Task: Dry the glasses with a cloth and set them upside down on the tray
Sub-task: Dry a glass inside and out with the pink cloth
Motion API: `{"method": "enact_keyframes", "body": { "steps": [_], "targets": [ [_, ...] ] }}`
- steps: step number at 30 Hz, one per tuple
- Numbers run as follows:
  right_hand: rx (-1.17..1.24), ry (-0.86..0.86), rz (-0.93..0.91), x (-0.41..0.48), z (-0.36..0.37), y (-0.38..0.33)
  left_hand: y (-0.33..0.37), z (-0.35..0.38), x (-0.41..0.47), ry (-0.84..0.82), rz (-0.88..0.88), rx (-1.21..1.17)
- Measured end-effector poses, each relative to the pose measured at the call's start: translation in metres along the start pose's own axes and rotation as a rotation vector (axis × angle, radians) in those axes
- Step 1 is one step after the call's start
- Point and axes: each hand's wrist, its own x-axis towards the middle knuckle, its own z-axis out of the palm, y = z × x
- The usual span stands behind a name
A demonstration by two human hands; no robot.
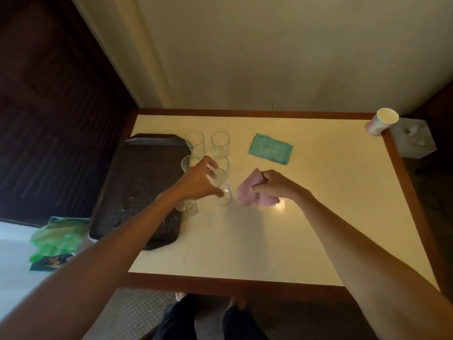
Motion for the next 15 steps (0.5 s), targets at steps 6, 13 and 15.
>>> {"method": "enact_keyframes", "body": {
  "steps": [6, 13, 15],
  "targets": [
    [0.376, 0.155, -0.177, -0.03, -0.04, -0.084, 0.042, -0.083, 0.003, -0.001, 0.05, -0.3],
    [0.616, 0.353, -0.324, -0.036, -0.074, -0.192, 0.093, -0.161, 0.004, 0.012, 0.208, -0.633],
    [0.682, 0.364, -0.368, -0.038, -0.079, -0.218, 0.1, -0.173, 0.003, 0.036, 0.231, -0.728]
  ]
}}
